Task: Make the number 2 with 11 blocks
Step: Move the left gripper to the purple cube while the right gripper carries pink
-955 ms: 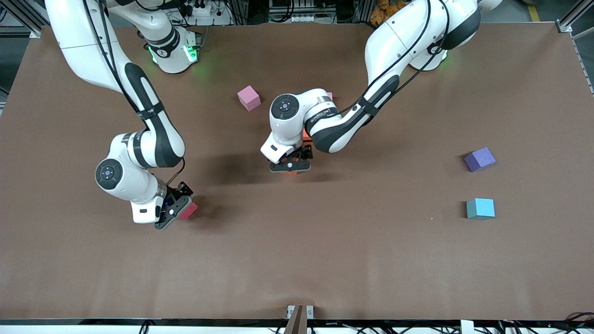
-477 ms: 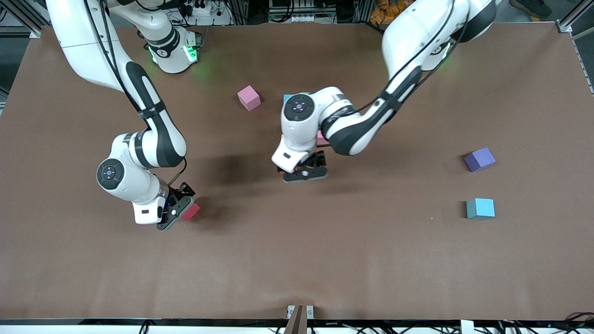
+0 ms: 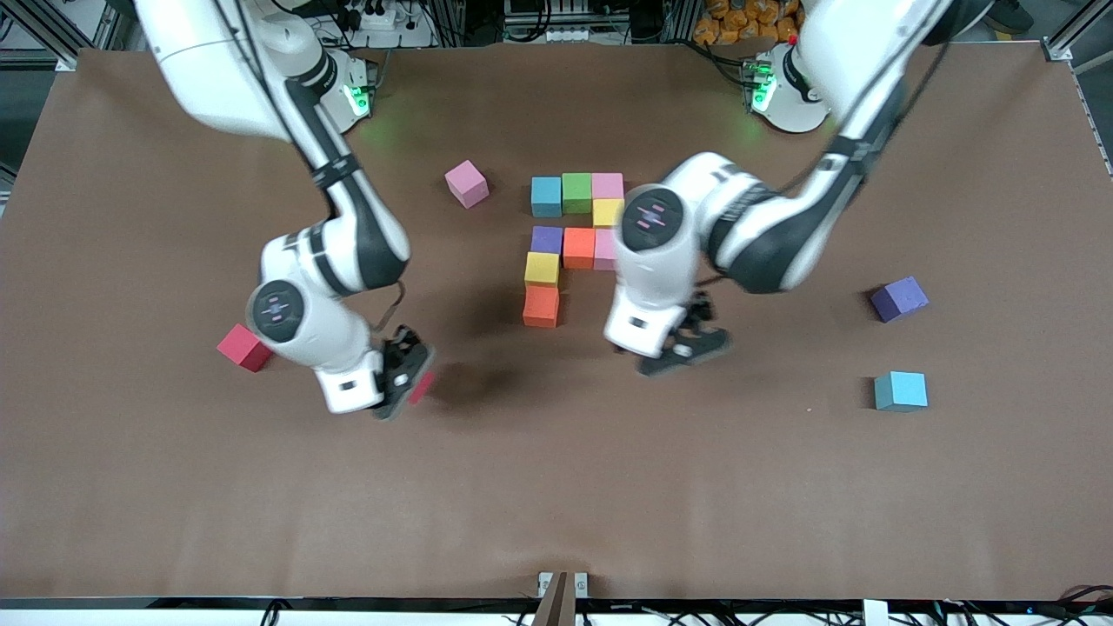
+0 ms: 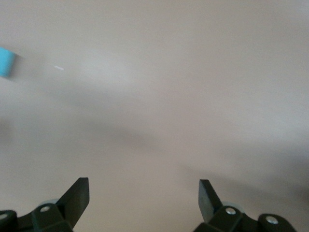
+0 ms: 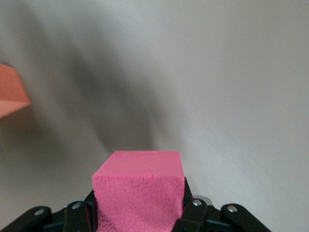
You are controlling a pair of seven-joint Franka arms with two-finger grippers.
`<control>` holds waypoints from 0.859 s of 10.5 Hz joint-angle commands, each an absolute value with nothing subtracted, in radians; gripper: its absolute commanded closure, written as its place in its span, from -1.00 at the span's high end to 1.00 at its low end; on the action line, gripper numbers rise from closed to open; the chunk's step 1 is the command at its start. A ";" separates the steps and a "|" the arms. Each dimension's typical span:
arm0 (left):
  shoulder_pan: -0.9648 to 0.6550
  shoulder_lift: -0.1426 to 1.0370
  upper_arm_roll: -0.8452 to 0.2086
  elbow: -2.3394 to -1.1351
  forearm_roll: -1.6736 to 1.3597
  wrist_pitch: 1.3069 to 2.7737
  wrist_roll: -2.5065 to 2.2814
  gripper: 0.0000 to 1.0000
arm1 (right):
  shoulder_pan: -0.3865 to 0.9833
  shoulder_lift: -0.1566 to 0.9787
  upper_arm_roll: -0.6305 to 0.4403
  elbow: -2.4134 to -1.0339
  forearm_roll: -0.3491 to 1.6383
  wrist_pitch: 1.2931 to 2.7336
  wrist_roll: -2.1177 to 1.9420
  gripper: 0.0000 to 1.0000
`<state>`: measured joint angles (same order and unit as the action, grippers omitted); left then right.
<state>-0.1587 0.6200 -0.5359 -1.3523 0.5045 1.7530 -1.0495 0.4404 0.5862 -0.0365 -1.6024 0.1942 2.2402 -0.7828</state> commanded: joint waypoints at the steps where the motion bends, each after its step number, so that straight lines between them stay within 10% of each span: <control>1: -0.080 0.523 -0.548 -1.388 0.474 1.584 -0.909 1.00 | 0.517 0.598 -0.043 -1.577 0.206 2.220 -0.833 -0.40; 9: 0.368 0.437 -0.552 -1.494 0.285 1.613 -0.514 1.00 | 0.753 0.732 -0.017 -1.421 0.324 2.253 -0.799 -0.41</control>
<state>0.3290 0.4612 -0.5419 -1.4164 0.3070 1.5542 -0.5216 0.7244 0.6784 -0.0127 -1.4908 0.2950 2.2563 -0.8239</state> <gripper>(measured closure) 0.000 0.388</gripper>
